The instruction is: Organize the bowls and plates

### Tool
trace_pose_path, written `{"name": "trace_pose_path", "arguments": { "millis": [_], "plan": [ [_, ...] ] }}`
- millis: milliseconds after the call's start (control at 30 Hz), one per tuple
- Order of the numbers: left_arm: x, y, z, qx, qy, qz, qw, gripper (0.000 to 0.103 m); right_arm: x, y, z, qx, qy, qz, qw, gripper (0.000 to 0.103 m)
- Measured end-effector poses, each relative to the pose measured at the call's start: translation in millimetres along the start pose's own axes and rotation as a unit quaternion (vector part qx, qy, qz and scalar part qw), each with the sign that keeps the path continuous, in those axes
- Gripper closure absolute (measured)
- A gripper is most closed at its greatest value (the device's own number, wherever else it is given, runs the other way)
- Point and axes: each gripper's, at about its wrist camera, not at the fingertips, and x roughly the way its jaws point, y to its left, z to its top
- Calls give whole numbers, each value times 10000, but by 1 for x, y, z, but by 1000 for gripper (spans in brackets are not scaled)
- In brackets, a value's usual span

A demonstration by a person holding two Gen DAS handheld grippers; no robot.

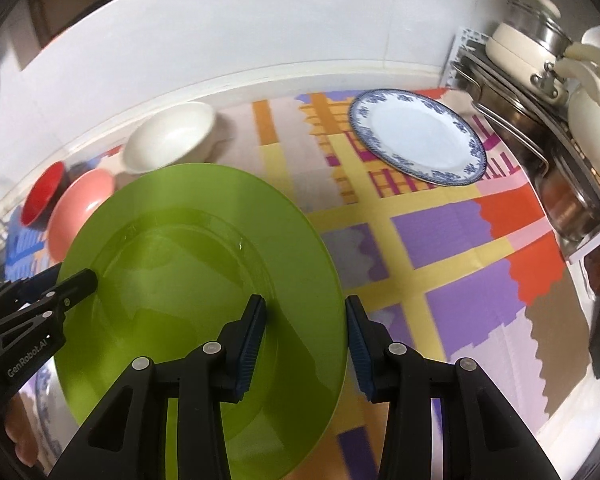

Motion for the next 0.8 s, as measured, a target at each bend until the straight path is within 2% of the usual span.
{"name": "trace_pose_path", "arguments": {
  "millis": [400,800],
  "plan": [
    [-52,67,-45,-355,-118,262,9990,64,-37,72,-32,-545,-242,238,9979,61],
    [-64,120,-90,-711,291,410,9962,64,-41,137,-64,-1036,-8,434,9937,61]
  ]
}}
